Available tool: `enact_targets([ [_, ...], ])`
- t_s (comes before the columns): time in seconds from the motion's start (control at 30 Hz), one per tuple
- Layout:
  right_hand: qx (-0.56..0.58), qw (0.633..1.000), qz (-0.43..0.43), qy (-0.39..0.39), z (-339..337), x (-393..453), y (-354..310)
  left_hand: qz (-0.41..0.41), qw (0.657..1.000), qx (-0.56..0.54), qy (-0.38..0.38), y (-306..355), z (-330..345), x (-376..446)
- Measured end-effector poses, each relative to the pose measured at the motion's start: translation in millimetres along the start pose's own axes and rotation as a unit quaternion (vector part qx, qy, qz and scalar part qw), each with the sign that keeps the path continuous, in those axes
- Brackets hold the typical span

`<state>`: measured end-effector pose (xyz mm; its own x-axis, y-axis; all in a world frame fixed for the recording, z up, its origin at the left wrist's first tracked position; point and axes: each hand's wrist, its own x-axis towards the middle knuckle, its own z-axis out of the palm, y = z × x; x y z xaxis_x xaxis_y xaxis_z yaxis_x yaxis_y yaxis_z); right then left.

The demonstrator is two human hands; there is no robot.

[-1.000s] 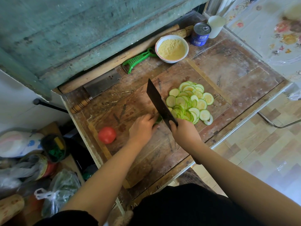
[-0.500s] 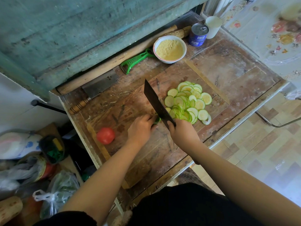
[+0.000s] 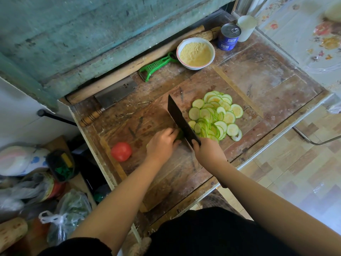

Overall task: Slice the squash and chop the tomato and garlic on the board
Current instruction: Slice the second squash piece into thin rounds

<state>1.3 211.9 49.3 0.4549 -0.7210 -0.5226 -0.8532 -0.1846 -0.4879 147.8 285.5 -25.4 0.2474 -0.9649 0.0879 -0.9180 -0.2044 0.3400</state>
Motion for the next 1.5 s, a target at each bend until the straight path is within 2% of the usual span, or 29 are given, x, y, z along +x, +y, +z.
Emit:
enact_targets([
  [0.13, 0.017, 0.999, -0.026, 0.032, -7, -5, -1, -0.001, 1.000, 0.001, -0.001, -3, 2, -1],
  [0.27, 0.012, 0.998, -0.045, 0.031, -14, -6, -7, -0.007, 1.000, 0.001, -0.008, -2, 2, -1],
  [0.83, -0.030, 0.999, -0.011, 0.012, 2, 7, -13, 0.013, 0.999, 0.004, 0.037, 1, 0, 1],
  [1.1, 0.002, 0.999, -0.040, 0.036, -2, -2, -4, 0.016, 0.999, 0.008, 0.040, 1, -1, 0],
  [1.5, -0.012, 0.999, -0.042, 0.028, -8, -5, -7, -0.002, 1.000, 0.001, 0.017, 0, 0, -2],
])
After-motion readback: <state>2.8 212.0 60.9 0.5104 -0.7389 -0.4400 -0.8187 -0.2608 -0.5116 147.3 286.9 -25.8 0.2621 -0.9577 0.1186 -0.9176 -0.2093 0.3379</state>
